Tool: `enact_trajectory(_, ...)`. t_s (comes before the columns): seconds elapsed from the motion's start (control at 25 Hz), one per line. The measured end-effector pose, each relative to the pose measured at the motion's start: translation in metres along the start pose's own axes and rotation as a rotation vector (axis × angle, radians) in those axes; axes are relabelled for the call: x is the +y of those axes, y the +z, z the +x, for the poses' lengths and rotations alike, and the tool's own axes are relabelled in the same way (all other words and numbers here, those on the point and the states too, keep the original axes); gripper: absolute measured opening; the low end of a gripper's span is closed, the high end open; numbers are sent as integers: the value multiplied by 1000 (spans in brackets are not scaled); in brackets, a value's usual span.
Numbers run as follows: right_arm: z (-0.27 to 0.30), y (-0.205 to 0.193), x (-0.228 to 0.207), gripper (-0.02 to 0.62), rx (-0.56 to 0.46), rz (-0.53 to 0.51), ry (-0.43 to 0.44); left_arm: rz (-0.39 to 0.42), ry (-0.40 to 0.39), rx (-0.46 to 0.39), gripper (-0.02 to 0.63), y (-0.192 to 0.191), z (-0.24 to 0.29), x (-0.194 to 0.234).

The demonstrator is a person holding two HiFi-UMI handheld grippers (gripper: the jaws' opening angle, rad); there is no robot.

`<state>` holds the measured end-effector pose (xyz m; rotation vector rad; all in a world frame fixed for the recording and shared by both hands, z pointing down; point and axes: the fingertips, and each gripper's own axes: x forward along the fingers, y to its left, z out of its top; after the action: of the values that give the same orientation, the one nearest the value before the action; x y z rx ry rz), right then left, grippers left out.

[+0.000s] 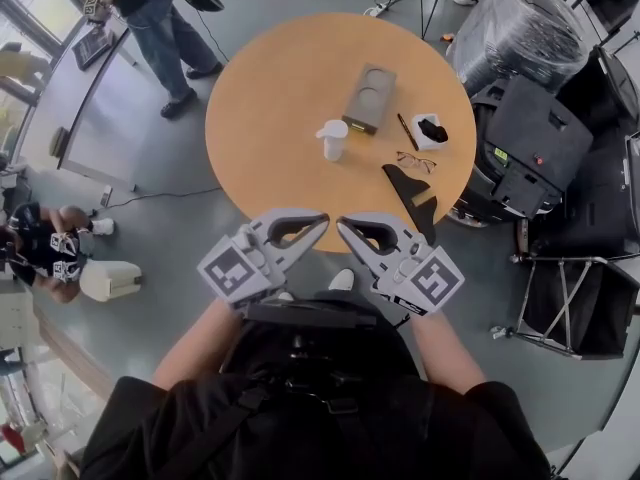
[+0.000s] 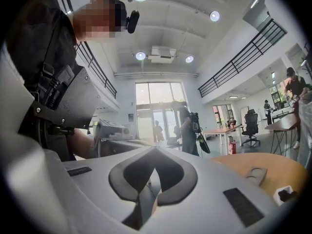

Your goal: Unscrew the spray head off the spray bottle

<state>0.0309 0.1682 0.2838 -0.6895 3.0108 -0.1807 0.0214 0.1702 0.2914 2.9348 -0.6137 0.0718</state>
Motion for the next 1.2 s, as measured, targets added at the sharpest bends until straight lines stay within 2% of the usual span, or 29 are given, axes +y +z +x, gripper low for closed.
enact_trajectory(0.4,-13,-6,-45,11,5,29,72,-11,93,5,3,-1,39,20)
enact_trajectory(0.68,-1,-14,-66,11,18,36,81,-18,108,19,3,-9,42,40)
enact_trajectory(0.88,16,-14,-79,11,28,28,66,-3,91,28,3,-14,43,64)
enact_trajectory(1.2,61,-17,-113,11,48,29,-6,31,26,31,3,-11,37,121)
